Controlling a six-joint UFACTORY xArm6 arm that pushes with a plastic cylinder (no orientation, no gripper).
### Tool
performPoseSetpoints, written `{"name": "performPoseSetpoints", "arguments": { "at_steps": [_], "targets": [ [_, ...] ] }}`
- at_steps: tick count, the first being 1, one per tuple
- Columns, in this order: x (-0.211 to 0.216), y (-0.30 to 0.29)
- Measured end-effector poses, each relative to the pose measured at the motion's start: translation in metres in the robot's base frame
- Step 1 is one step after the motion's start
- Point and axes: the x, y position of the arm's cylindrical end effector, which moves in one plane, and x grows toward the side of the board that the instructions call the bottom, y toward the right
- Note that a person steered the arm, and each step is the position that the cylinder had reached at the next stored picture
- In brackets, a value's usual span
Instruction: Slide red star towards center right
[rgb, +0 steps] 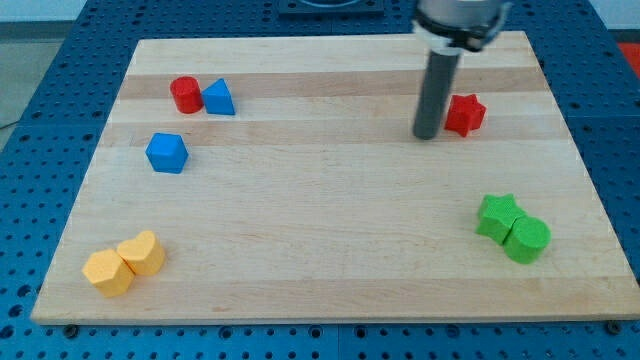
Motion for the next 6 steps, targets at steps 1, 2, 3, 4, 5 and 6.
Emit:
{"name": "performPoseSetpoints", "arguments": {
  "at_steps": [1,2,3,4,5,6],
  "targets": [
    [-0.041,-0.013],
    [-0.054,0.022],
    [-0.027,0.063],
    [-0.002,0.092],
    [-0.011,0.091],
    [-0.065,0.059]
  ]
}}
